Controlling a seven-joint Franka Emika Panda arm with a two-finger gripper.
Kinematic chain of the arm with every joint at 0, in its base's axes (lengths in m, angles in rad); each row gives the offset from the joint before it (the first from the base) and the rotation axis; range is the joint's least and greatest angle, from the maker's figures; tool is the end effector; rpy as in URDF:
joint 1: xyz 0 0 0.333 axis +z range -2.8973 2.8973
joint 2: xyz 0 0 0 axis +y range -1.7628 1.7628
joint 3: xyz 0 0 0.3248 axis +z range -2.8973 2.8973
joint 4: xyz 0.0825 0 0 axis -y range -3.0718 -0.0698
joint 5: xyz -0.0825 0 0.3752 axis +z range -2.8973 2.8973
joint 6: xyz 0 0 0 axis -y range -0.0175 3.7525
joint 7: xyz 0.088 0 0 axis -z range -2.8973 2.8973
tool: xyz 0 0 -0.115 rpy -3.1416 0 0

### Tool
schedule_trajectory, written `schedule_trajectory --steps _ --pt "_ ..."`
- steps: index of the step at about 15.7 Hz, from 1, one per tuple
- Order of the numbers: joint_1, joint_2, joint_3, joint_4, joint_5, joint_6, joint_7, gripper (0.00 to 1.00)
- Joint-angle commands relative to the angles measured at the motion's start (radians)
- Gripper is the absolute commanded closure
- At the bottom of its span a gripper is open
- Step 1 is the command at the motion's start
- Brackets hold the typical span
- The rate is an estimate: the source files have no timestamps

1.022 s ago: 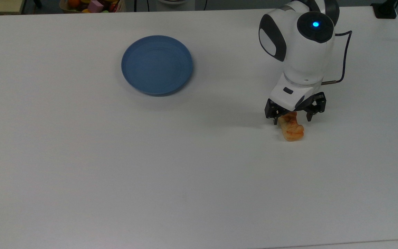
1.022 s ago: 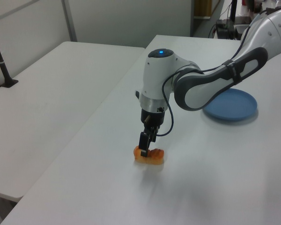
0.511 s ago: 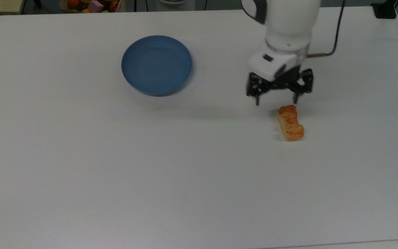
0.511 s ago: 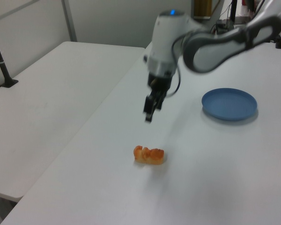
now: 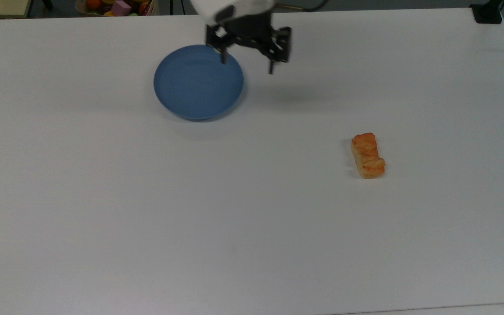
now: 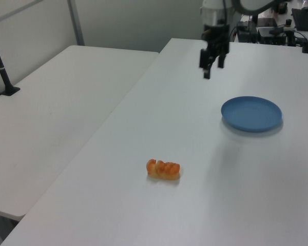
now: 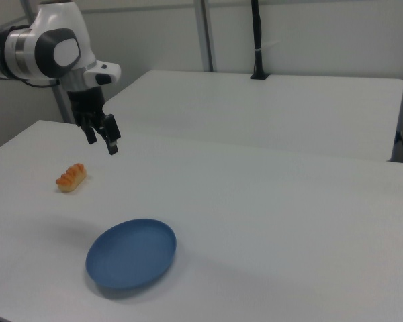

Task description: Put the bread on the table

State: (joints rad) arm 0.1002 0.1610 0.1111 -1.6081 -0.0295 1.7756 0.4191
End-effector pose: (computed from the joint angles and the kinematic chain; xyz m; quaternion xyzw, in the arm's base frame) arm 0.5942 0.1201 0.5335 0.9948 -0.1015 0.0053 0.0041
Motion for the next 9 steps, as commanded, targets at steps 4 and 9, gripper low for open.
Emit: schedule_trajectory --steps 4,9 --pt "-0.082 -0.127 -0.083 -0.131 -0.026 -0.079 -0.141 0.0" --pt "-0.082 -0.126 -0.113 -0.13 -0.024 -0.077 -0.143 0.0"
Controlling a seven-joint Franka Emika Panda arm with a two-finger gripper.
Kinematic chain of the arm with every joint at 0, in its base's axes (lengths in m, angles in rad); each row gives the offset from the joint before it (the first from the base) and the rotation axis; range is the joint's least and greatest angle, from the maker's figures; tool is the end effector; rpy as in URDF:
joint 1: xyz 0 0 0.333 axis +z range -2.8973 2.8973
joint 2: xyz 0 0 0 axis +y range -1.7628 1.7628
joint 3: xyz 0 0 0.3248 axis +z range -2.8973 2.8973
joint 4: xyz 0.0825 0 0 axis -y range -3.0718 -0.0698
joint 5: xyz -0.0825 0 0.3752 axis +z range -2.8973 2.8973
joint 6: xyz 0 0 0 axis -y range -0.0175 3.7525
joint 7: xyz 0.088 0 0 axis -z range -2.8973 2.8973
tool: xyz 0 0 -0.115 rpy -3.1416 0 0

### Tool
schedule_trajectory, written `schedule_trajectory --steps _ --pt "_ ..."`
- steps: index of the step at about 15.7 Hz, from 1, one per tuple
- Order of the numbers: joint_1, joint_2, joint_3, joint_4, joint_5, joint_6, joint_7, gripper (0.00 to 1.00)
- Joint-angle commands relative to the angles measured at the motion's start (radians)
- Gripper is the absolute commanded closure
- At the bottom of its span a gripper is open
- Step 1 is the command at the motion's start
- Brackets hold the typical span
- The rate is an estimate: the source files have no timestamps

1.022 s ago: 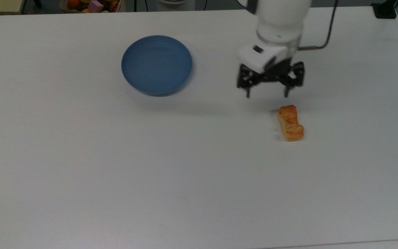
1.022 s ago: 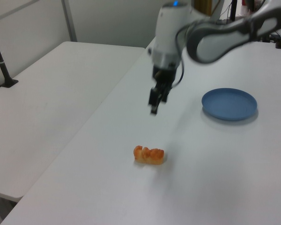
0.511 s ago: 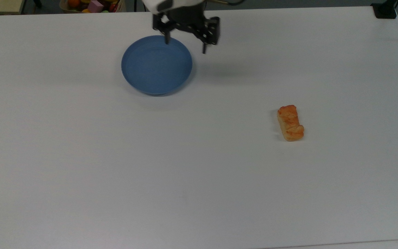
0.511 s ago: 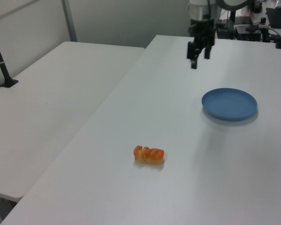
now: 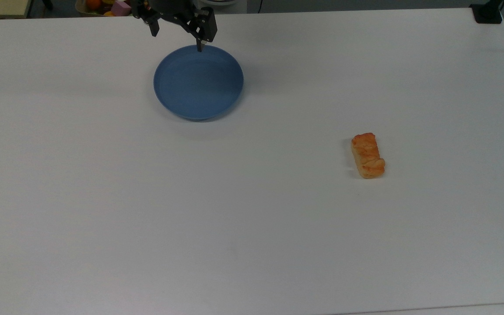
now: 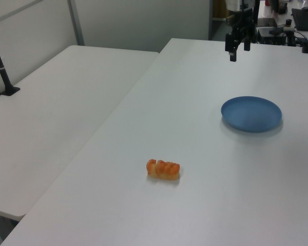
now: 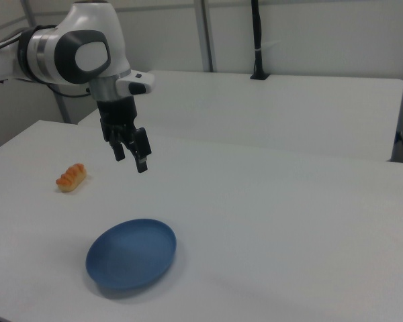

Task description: Put the bread on the table

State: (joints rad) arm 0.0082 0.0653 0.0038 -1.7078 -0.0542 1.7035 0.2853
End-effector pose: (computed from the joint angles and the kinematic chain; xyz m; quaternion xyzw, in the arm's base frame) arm 0.5675 0.0012 0.5365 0.9903 -0.1316 -0.0305 0.0315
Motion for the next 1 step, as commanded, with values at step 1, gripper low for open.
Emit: schedule_trajectory --steps 1 --pt "0.01 -0.03 -0.005 -0.03 0.002 -0.005 -0.009 0.0"
